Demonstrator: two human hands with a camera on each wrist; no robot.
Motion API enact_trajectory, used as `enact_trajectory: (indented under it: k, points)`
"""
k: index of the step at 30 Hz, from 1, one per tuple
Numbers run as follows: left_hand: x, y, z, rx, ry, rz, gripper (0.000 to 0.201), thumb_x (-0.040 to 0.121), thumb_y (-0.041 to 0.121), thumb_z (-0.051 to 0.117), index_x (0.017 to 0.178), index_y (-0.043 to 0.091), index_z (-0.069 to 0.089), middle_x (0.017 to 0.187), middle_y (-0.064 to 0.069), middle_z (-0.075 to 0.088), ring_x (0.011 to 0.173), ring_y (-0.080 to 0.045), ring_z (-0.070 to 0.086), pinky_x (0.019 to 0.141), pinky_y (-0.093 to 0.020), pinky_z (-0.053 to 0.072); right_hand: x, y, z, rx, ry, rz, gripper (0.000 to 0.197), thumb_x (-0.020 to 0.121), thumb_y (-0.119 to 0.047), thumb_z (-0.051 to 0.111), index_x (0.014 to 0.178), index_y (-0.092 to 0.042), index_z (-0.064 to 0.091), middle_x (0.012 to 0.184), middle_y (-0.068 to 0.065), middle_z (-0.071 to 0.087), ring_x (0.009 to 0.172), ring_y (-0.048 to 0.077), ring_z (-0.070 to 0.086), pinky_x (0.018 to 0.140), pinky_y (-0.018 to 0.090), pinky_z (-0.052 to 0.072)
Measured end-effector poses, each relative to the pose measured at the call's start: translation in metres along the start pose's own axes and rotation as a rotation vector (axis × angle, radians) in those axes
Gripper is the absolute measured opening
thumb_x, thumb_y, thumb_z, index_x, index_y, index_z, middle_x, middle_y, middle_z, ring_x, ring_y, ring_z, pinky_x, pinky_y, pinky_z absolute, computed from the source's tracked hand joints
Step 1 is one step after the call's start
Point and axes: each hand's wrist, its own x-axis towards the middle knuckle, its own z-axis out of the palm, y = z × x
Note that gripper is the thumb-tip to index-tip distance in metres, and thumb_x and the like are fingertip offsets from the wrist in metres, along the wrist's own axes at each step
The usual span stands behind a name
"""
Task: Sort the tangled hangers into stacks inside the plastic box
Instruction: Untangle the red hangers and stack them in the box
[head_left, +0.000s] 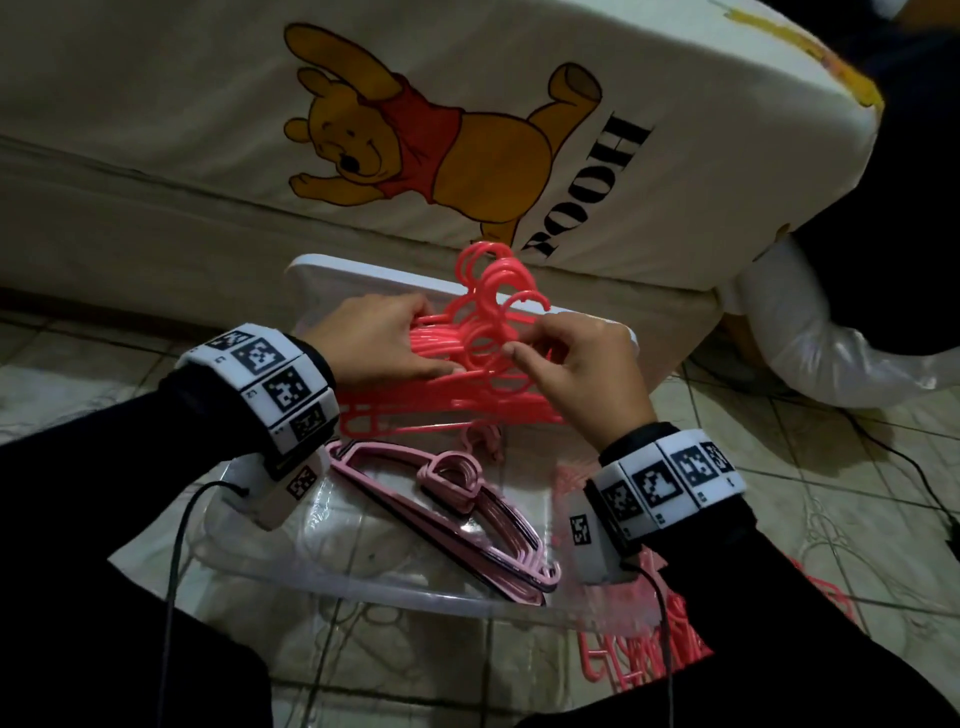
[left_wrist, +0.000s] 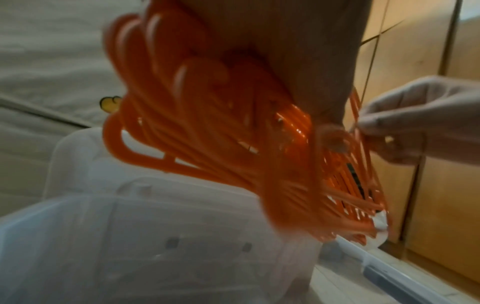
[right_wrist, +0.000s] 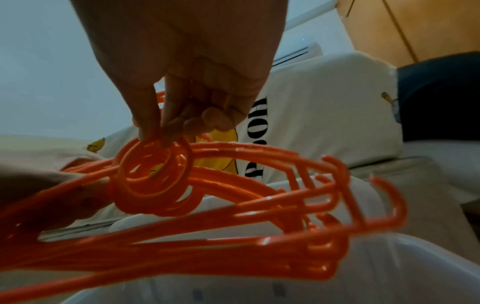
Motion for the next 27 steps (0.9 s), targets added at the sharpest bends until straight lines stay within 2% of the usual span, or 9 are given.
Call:
enact_trajectory:
  k: [3,6,12,14,17,19,22,24,27]
  points:
    - [0.002,0.002,0.001,-0.009,0.01,-0.014,0.074,0.063,0.076,0.059,0.115,0.023,0.056,0.106,0.002,0.066,0.087,-0.015,0.059,0.076,-0.029,0.045,0.0,0.01,0.0,-0.025,-0.038,0.04,0.016,0.079,-0.034,0.074,0.072,-0.02,0.072,0.057,-0.021,0.052,0.055,-0.005,0.049,0.059,0.018,0.04]
    - [0.002,0.002,0.0,-0.025,-0.001,-0.015,0.095,0.047,0.086,0.048,0.116,0.022,0.055,0.106,0.002,0.066,0.09,-0.016,0.061,0.081,-0.031,0.049,-0.001,0.016,-0.003,-0.09,-0.088,0.029,0.017,0.08,-0.035,0.072,0.072,-0.02,0.071,0.06,-0.016,0.055,0.059,0.002,0.053,0.06,0.025,0.045]
    - [0.001,0.003,0.005,0.023,-0.061,0.001,0.102,0.037,0.091,0.046,0.113,0.024,0.052,0.091,0.012,0.057,0.076,-0.008,0.055,0.067,-0.023,0.038,-0.005,-0.004,0.003,0.001,0.003,-0.044,0.008,0.08,-0.026,0.073,0.076,-0.019,0.074,0.066,-0.009,0.068,0.06,0.002,0.058,0.058,0.022,0.049]
    - [0.001,0.004,0.01,0.058,-0.06,0.014,0.092,0.046,0.087,0.055,0.114,0.024,0.052,0.093,0.011,0.059,0.077,-0.009,0.055,0.068,-0.023,0.038,-0.005,-0.008,0.005,0.006,0.025,-0.026,0.008,0.081,-0.024,0.072,0.078,-0.017,0.075,0.07,-0.005,0.071,0.062,0.006,0.061,0.061,0.028,0.052]
    - [0.002,0.0,0.011,0.038,-0.046,0.031,0.069,0.06,0.07,0.068,0.111,0.026,0.052,0.1,0.006,0.067,0.082,-0.014,0.061,0.072,-0.025,0.043,-0.004,-0.007,0.006,0.042,0.058,0.046,0.011,0.081,-0.026,0.071,0.079,-0.017,0.076,0.072,-0.003,0.072,0.066,0.01,0.065,0.066,0.033,0.053]
    - [0.001,-0.002,0.009,0.013,-0.041,0.026,0.06,0.059,0.066,0.057,0.107,0.03,0.052,0.098,0.004,0.068,0.083,-0.016,0.062,0.074,-0.027,0.046,-0.004,-0.007,0.008,0.07,0.082,0.098,0.012,0.079,-0.03,0.073,0.079,-0.018,0.077,0.072,-0.006,0.072,0.067,0.007,0.066,0.068,0.03,0.053]
    - [-0.001,0.002,0.011,0.016,-0.05,0.012,0.055,0.06,0.071,0.044,0.1,0.033,0.049,0.093,0.005,0.066,0.08,-0.016,0.062,0.075,-0.031,0.05,-0.002,-0.006,0.007,0.115,0.082,0.13,0.022,0.073,-0.032,0.08,0.086,-0.017,0.07,0.071,-0.009,0.069,0.064,0.001,0.064,0.063,0.018,0.052]
    - [-0.002,0.004,0.011,0.048,-0.042,0.012,0.056,0.062,0.071,0.042,0.101,0.031,0.05,0.092,0.004,0.065,0.082,-0.02,0.062,0.078,-0.035,0.051,-0.003,-0.001,0.004,0.197,0.018,0.072,0.027,0.071,-0.027,0.081,0.084,-0.018,0.059,0.068,-0.009,0.066,0.061,0.0,0.063,0.057,0.014,0.05]
    - [0.001,-0.001,0.006,0.088,-0.016,0.017,0.044,0.076,0.055,0.057,0.106,0.023,0.052,0.096,-0.002,0.067,0.086,-0.025,0.062,0.079,-0.038,0.05,-0.01,0.004,0.004,0.148,-0.25,-0.124,0.022,0.076,-0.025,0.078,0.072,-0.02,0.057,0.064,-0.009,0.061,0.057,0.004,0.057,0.054,0.022,0.047]
